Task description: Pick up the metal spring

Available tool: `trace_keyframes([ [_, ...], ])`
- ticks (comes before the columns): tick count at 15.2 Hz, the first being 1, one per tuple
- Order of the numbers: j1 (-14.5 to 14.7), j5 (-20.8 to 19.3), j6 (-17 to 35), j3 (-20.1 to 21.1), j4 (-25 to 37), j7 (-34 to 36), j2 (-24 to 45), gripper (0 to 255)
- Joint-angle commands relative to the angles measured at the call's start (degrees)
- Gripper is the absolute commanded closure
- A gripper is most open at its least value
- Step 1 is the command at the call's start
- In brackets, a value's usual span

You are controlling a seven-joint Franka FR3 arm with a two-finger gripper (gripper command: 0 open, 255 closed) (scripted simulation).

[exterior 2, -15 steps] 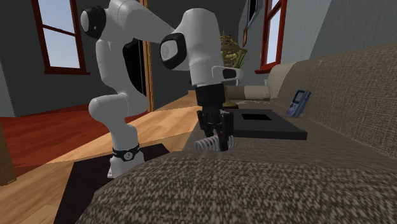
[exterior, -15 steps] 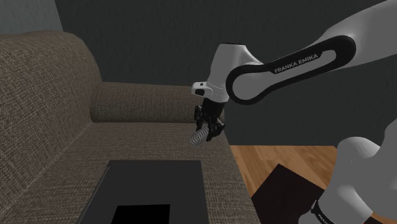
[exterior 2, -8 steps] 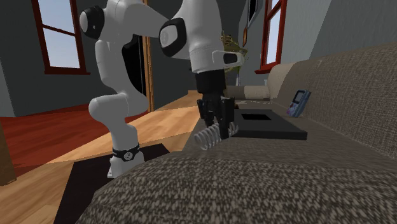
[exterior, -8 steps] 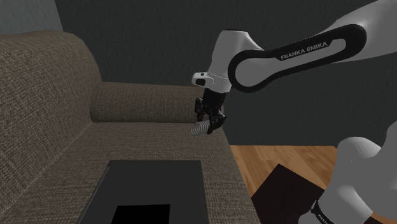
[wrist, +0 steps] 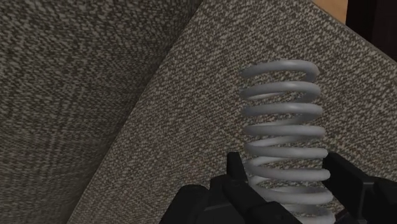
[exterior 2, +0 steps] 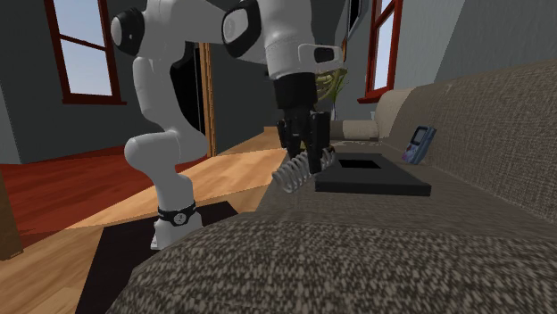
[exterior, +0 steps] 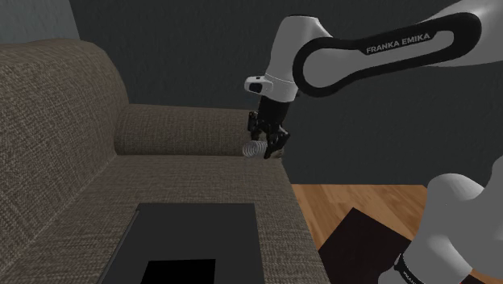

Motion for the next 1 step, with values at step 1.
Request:
trace_keyframes([
  [1, 0.0, 0.0, -0.4, 0.0, 0.3, 0.0, -0.1, 255],
])
